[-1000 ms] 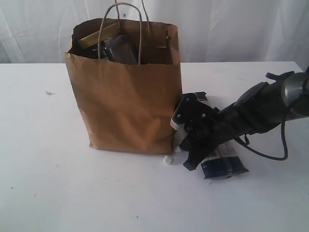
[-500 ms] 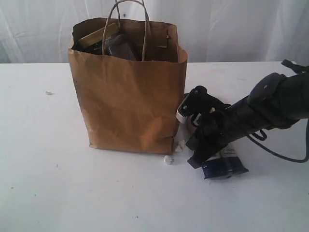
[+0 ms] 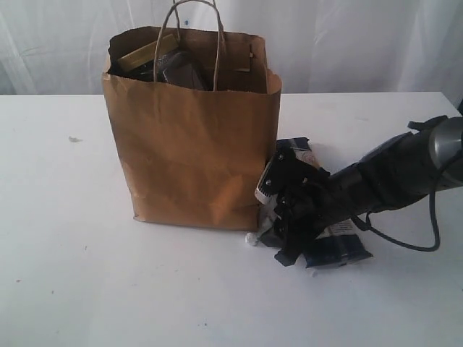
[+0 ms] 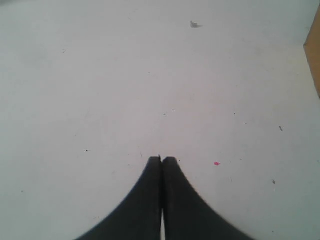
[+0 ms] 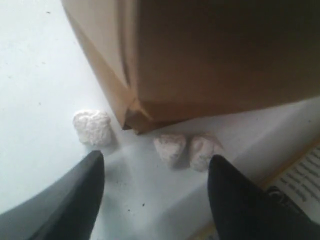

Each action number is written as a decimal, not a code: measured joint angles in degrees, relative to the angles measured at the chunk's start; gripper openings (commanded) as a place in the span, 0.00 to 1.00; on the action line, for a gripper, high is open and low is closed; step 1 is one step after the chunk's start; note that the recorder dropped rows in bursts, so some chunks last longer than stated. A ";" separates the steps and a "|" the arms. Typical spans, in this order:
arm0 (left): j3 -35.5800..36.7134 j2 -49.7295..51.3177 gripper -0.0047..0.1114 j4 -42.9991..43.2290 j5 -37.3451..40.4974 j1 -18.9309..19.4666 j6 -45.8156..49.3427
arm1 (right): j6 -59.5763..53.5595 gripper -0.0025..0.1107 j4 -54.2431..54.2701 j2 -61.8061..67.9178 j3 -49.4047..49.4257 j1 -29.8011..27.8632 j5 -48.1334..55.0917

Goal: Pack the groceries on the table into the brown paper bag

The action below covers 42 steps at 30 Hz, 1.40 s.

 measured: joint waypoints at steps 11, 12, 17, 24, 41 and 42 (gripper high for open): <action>0.00 0.00 0.04 0.00 0.00 0.00 0.00 | -1.12 0.46 3.63 0.26 -1.82 0.00 -0.29; 0.00 0.00 0.04 0.00 0.00 0.00 0.00 | -1.12 0.46 3.77 0.26 -1.82 0.00 -0.29; 0.00 0.00 0.04 0.00 0.00 0.00 0.00 | -1.12 0.46 4.57 1.16 -1.82 0.00 0.30; 0.00 0.00 0.04 0.00 0.00 0.00 0.00 | -1.12 0.31 4.92 1.97 -1.95 0.00 0.30; 0.00 0.00 0.04 0.00 0.00 0.00 0.00 | 15.41 0.02 0.26 -3.87 -1.67 -0.11 -1.95; 0.00 0.00 0.04 0.00 0.00 0.00 0.00 | 17.50 0.02 -1.44 -4.87 -1.37 -0.11 -1.29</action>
